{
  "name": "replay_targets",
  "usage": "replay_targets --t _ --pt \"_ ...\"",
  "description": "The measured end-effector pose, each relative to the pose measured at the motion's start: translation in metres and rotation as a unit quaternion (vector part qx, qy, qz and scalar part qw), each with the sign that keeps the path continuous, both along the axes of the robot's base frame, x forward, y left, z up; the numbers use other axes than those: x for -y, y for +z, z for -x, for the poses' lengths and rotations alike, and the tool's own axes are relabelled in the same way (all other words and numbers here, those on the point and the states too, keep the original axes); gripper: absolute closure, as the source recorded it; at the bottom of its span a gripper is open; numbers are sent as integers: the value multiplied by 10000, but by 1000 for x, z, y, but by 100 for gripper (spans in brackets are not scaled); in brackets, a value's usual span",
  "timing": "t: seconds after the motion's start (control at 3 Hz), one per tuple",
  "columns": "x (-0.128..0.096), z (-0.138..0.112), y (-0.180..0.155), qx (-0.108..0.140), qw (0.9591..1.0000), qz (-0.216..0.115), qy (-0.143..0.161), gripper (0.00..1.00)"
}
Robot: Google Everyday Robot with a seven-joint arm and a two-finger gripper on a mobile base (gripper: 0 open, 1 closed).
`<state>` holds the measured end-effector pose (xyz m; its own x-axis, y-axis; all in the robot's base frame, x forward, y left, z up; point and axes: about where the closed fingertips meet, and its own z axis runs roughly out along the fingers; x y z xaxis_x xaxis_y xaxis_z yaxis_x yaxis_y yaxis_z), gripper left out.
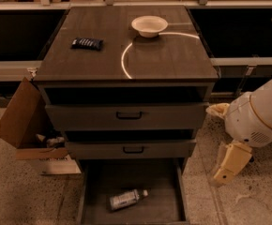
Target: Pick blue plastic bottle from bottom drawer and place on counter
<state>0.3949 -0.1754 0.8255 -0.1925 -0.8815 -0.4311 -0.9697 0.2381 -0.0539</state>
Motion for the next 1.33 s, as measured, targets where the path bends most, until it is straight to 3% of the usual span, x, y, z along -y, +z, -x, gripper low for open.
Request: replay_targets --t 0.33,0.67,1.33 --pt "0 0 0 3 10000 3 1 0" --pt "-5 2 -33 -75 9999 -56 55 0" --pt "-42 10 -185 -417 9966 -689 183 0"
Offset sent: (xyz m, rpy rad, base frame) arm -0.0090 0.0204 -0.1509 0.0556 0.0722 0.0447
